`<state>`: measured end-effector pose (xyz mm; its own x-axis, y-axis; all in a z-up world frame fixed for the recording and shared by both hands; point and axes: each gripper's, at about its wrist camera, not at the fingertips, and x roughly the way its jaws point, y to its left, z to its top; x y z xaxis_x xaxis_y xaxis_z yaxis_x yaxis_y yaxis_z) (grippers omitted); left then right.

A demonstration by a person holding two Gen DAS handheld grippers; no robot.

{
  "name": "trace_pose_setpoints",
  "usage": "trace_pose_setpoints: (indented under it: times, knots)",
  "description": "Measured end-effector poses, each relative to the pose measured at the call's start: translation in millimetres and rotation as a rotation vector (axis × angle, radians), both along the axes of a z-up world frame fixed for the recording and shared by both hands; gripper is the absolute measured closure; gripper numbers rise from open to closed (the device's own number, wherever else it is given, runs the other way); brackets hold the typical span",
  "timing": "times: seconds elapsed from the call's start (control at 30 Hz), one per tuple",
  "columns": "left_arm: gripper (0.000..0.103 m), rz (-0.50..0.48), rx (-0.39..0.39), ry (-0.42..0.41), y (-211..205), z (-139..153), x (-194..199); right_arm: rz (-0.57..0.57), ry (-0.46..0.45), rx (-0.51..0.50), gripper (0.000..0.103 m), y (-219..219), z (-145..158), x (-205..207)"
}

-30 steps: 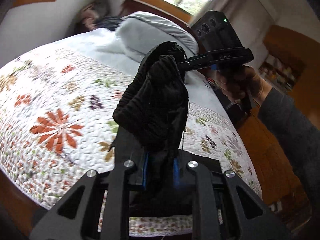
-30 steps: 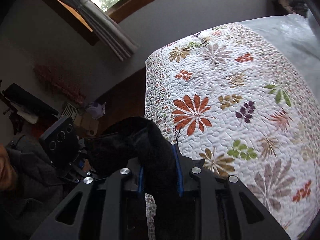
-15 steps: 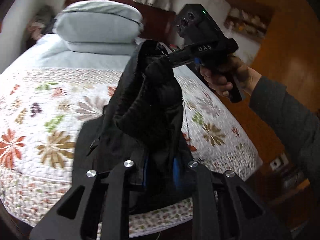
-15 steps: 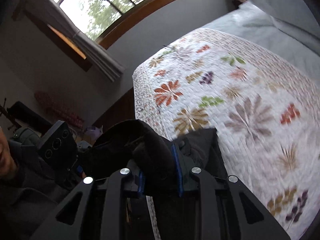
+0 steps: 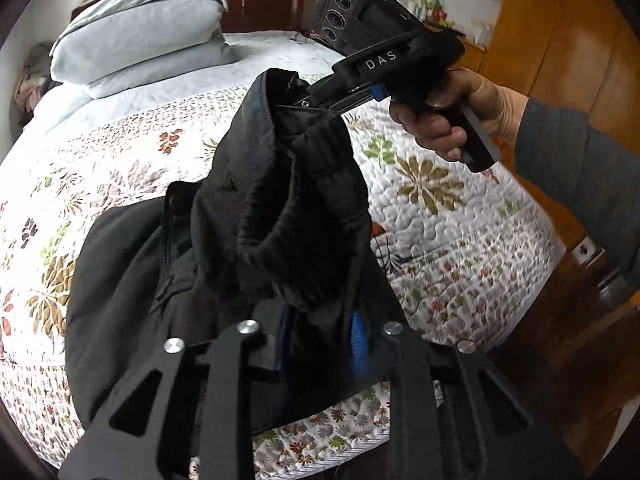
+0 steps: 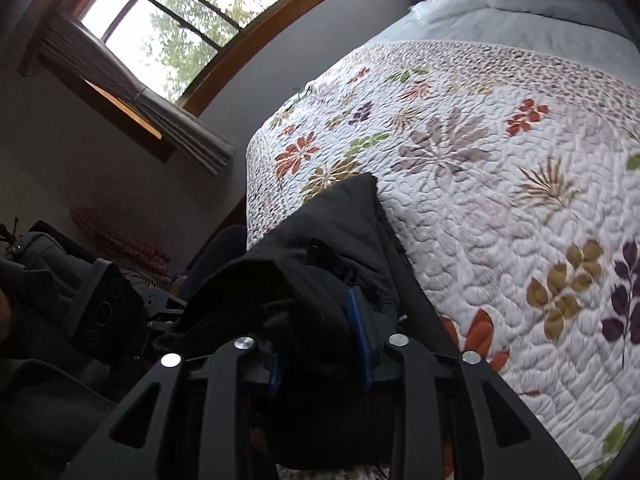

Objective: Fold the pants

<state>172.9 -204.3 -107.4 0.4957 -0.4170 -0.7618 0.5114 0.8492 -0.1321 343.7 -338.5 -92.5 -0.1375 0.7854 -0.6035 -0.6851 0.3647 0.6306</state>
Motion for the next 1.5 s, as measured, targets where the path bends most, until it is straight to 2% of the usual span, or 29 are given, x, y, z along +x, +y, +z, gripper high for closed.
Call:
trace_pose_setpoints:
  times: [0.03,0.13,0.2,0.23,0.33,0.4,0.5,0.57,0.67,0.73,0.8,0.93,1.0,1.07,1.1,1.23,1.3,1.37,1.43,1.5]
  knots:
    - [0.062,-0.007,0.003,0.005,-4.3,-2.5,-0.8,-0.023,-0.008,-0.007,0.065,-7.1,-4.5,-3.2]
    - [0.039,-0.029,0.006,0.006,-13.9,-8.6,-5.6,-0.08,-0.009,-0.019,0.054,-29.4,-14.8,-12.4]
    - [0.028,-0.038,0.012,0.0,-18.5,-12.8,-8.5,-0.145,0.014,-0.04,0.041,-48.3,-25.2,-17.2]
    - [0.024,-0.041,0.005,0.007,-19.4,-15.8,-8.9,-0.192,0.026,-0.049,0.038,-58.8,-30.7,-21.3]
    - [0.021,-0.054,-0.003,0.048,-20.7,-24.0,-8.8,-0.332,0.057,-0.098,0.038,-85.6,-45.8,-37.8]
    - [0.019,-0.071,-0.027,0.079,-17.1,-24.0,-12.2,-0.427,0.067,-0.091,0.038,-101.9,-49.2,-50.9]
    - [0.014,-0.124,-0.128,0.082,-7.7,-11.0,-22.9,-0.547,0.08,0.012,0.038,-119.8,-40.7,-74.9]
    - [0.013,-0.163,-0.244,0.043,7.4,6.4,-34.1,-0.603,0.068,0.099,0.038,-122.6,-28.0,-88.8]
    - [0.006,-0.16,-0.349,-0.082,23.0,26.2,-45.9,-0.588,0.001,0.155,0.038,-103.9,-10.6,-99.3]
    - [0.004,-0.173,-0.371,-0.114,21.3,27.3,-45.9,-0.533,-0.017,0.179,0.038,-83.8,-6.3,-99.4]
    - [0.004,-0.21,-0.357,-0.103,9.1,18.5,-39.9,-0.513,-0.027,0.136,0.038,-68.7,-11.2,-94.6]
    - [0.004,-0.267,-0.299,-0.052,-13.1,-9.3,-38.4,-0.535,0.056,0.048,0.04,-67.8,-45.8,-84.2]
    - [0.004,-0.262,-0.283,0.011,-14.2,-24.1,-35.5,-0.557,0.109,0.023,0.04,-73.2,-63.8,-85.2]
    - [0.004,-0.237,-0.302,0.103,-8.6,-35.2,-30.4,-0.571,0.083,-0.006,0.042,-75.8,-65.5,-93.5]
    - [0.004,-0.231,-0.318,0.116,-4.0,-34.2,-29.8,-0.589,0.068,-0.014,0.039,-77.2,-61.0,-98.0]
    - [0.004,-0.192,-0.373,0.062,43.6,-7.6,-30.1,-0.605,-0.085,-0.046,0.039,-75.3,-25.3,-142.6]
    - [0.004,-0.124,-0.366,-0.003,81.9,7.2,-22.1,-0.56,-0.142,-0.076,0.039,-59.2,-14.0,-165.8]
    - [0.004,-0.034,-0.344,-0.046,118.7,11.1,-4.7,-0.496,-0.156,-0.106,0.039,-37.2,-12.7,-186.4]
    - [0.004,0.045,-0.317,-0.036,144.4,6.3,16.2,-0.452,-0.163,-0.141,0.039,-18.7,-16.6,-197.1]
    - [0.004,0.119,-0.339,0.038,171.2,-8.8,42.6,-0.457,-0.16,-0.178,0.039,-11.2,-22.9,-202.2]
